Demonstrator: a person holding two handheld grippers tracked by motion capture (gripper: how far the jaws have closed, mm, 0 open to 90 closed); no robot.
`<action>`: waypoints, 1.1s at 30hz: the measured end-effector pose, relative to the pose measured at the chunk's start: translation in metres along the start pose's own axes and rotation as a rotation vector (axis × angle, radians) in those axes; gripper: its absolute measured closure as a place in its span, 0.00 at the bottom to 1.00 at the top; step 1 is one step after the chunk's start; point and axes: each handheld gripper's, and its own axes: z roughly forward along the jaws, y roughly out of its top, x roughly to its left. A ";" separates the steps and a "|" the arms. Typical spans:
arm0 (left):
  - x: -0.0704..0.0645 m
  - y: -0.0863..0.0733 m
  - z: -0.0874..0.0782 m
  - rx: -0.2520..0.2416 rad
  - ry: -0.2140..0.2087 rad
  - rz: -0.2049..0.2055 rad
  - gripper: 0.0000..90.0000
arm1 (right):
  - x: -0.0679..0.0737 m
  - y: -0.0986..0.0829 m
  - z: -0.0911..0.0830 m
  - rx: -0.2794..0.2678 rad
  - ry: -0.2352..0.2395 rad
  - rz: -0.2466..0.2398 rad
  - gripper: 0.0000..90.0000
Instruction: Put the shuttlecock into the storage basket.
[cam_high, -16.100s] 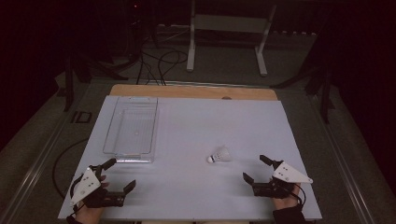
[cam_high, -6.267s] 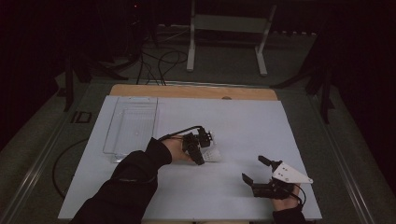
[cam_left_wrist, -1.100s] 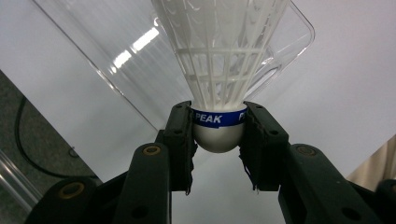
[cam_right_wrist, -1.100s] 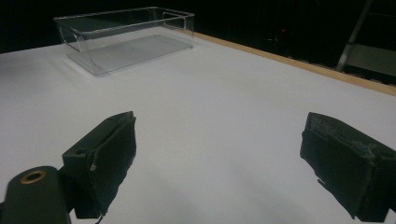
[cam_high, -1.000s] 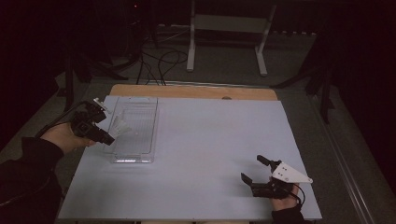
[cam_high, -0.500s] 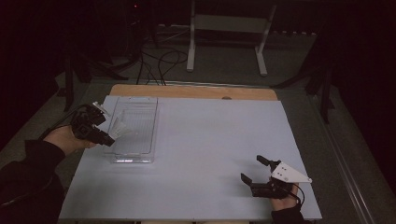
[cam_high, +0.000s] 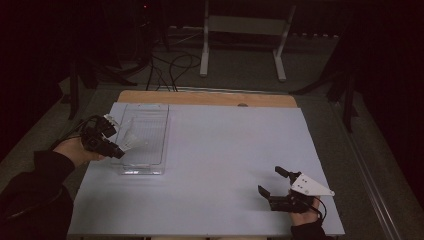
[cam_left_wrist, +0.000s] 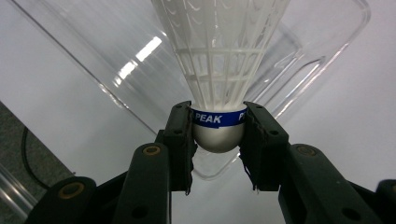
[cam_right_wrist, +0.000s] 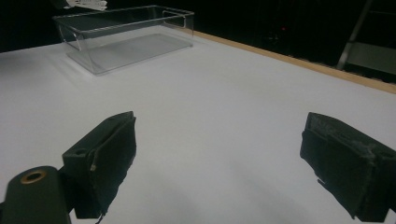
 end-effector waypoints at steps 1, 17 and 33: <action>0.000 -0.001 0.001 -0.006 -0.004 0.001 0.73 | 0.000 0.000 0.000 0.001 0.000 -0.001 0.12; 0.004 -0.001 0.016 0.041 -0.006 0.013 0.73 | 0.000 0.000 0.000 0.001 -0.001 -0.003 0.12; 0.003 0.008 0.022 0.076 0.003 0.000 0.72 | 0.000 0.000 0.000 0.002 -0.002 0.000 0.12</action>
